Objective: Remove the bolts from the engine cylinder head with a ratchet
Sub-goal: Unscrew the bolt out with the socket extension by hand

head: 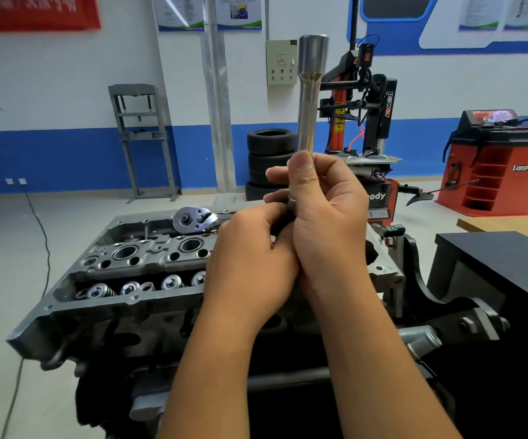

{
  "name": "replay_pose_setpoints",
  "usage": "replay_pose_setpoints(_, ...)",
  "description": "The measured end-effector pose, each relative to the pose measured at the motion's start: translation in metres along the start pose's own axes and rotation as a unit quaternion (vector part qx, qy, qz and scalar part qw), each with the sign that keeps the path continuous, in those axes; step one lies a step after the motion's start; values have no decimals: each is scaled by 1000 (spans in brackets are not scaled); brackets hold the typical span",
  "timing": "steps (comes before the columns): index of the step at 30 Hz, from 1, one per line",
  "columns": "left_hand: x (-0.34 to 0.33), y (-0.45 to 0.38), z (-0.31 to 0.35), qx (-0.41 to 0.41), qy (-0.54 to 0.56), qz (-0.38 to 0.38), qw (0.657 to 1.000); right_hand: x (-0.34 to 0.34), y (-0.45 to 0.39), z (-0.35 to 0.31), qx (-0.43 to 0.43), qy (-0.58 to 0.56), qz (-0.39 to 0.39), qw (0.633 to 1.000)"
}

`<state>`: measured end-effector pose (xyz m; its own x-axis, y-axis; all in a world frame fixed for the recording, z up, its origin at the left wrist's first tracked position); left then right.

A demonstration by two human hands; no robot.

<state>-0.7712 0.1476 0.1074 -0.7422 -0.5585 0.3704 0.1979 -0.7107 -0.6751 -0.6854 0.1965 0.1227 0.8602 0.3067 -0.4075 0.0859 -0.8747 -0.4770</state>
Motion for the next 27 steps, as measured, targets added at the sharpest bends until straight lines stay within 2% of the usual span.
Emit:
replay_pose_setpoints(5,2,1,0,3,-20,41,999,-2,-1,3,-20,1,-8,1000)
replay_pose_setpoints(12,2,2,0,-4,-36,58,998,2,0,0,5,-5,8,1000)
replay_pose_setpoints(18,1,0,-1,7,-1,11,1000,1,0,0,-6,-11,7,1000)
replay_pose_setpoints(27,4,3,1,14,-32,75,997,1,1,0,-22,-26,4,999)
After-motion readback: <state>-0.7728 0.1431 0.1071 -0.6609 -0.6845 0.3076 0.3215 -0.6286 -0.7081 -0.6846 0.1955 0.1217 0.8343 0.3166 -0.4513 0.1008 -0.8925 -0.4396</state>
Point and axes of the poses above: each hand's wrist, its own y-axis away from the middle knuckle, its own x-axis out of the back of the hand, z = x × y, the point moved 5 cm from there along -y, towards the middle knuckle, and after that the axes turned 9 degrees about -x, right-handed, at the moved point
